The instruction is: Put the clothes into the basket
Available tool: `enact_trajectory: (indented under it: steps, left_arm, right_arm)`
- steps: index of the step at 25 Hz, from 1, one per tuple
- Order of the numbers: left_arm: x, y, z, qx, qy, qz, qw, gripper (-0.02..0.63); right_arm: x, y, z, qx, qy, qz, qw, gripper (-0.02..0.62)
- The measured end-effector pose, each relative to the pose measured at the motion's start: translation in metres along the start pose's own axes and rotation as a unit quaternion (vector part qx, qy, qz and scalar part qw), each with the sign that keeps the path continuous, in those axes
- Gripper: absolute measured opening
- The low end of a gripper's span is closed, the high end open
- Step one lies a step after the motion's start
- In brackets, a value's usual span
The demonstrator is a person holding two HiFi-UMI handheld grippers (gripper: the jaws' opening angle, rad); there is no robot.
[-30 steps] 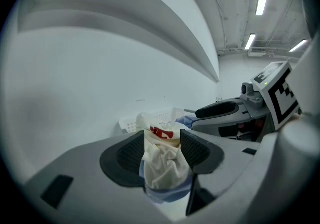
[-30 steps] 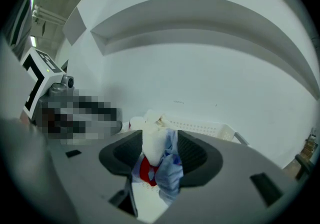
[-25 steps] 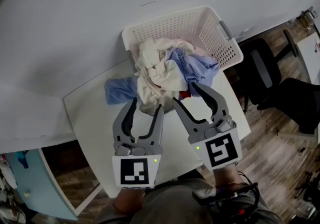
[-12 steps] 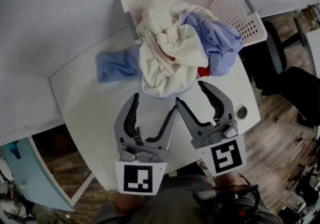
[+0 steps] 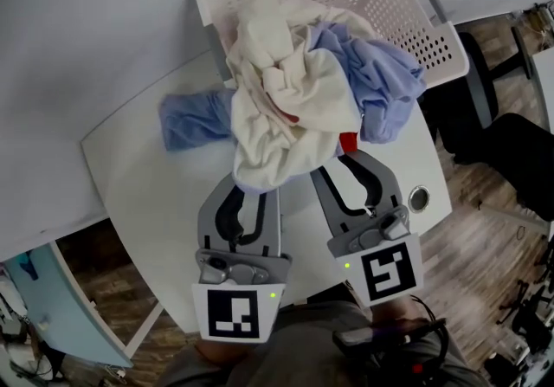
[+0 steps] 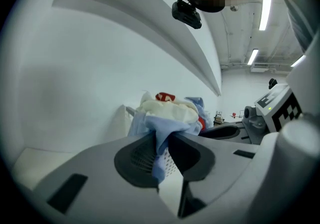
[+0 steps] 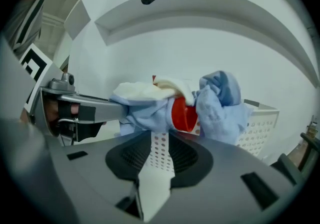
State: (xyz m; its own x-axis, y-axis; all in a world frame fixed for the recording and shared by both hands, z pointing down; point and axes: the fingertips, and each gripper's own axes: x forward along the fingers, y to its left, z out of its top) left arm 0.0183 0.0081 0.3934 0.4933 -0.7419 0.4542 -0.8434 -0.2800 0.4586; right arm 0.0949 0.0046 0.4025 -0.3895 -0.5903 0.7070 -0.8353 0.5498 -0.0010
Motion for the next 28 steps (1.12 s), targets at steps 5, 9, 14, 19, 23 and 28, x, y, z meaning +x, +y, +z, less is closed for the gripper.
enact_trajectory:
  steps: [5,9,14,19,23,28]
  left_arm:
    - [0.009,-0.010,0.059,0.035,-0.038,-0.016,0.9985,0.069]
    - [0.032,-0.018,0.100,0.061,-0.047,-0.027,0.9966,0.069]
    - [0.052,-0.018,0.112,0.060,-0.013,-0.023,0.9978,0.074]
    - [0.081,-0.016,0.090,0.067,0.030,-0.025,0.9970,0.138]
    - [0.090,-0.015,0.087,0.099,0.031,-0.018,0.9945,0.141]
    - [0.078,-0.017,0.082,0.080,0.026,-0.036,0.9958,0.195]
  right_arm:
    - [-0.002,-0.018,0.053,-0.011,-0.042,-0.007,0.999,0.109]
    - [-0.001,-0.046,0.095,-0.008,-0.081,-0.016,0.997,0.109]
    - [0.013,-0.067,0.100,-0.058,-0.019,-0.040,0.997,0.110]
    - [0.032,-0.083,0.077,-0.084,0.041,-0.035,0.995,0.106]
    - [0.034,-0.081,0.070,-0.110,0.047,-0.039,0.992,0.106]
    - [0.025,-0.072,0.066,-0.072,0.038,-0.028,0.996,0.107]
